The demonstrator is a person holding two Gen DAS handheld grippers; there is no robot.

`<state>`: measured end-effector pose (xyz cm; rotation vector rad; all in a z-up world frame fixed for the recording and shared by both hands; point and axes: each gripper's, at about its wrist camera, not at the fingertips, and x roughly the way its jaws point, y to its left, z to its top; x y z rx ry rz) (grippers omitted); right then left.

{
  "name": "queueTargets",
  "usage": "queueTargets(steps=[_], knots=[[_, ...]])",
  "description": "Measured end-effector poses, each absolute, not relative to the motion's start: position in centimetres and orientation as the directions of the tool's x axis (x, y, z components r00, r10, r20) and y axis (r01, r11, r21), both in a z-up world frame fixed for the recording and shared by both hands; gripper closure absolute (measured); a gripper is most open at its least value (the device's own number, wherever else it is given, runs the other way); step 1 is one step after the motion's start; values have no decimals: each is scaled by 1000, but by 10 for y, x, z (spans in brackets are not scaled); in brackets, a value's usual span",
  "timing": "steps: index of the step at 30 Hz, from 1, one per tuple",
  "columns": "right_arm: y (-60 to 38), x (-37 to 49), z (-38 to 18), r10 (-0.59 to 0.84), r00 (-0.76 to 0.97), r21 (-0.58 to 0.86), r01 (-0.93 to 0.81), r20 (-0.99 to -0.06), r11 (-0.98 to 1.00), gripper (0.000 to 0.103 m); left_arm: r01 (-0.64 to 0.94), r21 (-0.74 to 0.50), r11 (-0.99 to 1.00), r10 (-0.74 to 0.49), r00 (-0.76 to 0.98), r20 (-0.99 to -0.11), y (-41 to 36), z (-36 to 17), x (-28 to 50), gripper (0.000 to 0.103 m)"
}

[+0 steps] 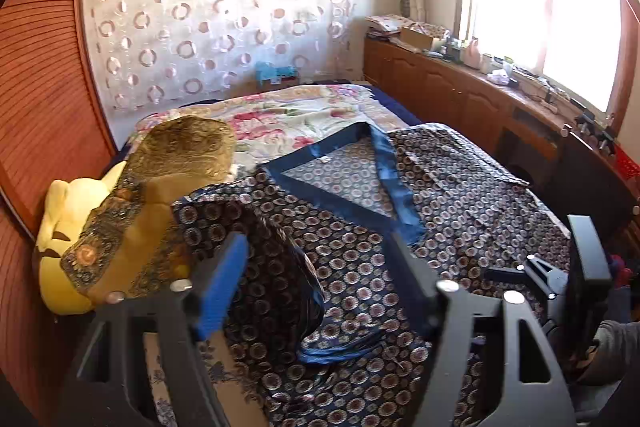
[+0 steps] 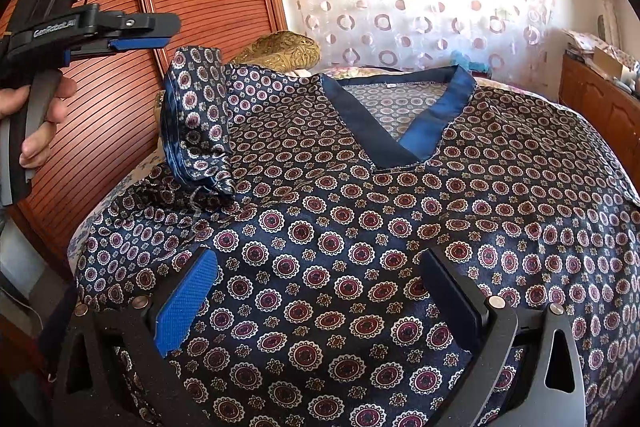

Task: Fold small clothes

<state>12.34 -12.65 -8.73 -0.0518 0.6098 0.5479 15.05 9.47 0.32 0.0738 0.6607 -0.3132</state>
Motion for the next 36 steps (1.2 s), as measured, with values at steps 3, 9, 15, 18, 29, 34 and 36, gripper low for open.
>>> queueTargets(steps=[3,9,15,18,29,34,36], knots=[[-127,123,-86,464,683,102,-500,-564,860,2,288,-53,956,-257,738,-624,107,-9,141,22],[-132,131,-75,502,640,128,-537,-582,834,7,205,-52,977,-187,720,-669,136,-51,112,21],[-104,143,-49,567,586,84,-648,-579,757,19,164,-63,984,-161,701,-695,154,-83,90,21],[-76,150,-45,595,545,53,-710,-591,702,30,154,-72,985,-159,686,-710,155,-94,88,21],[9,200,-70,547,432,-25,-801,-717,599,77,101,-42,994,-99,663,-742,153,-120,94,21],[6,213,-73,575,428,28,-785,-697,618,99,73,-37,997,-75,640,-765,155,-129,102,21],[-12,222,-70,573,475,74,-724,-668,685,99,63,-46,997,-76,647,-759,157,-129,102,20]])
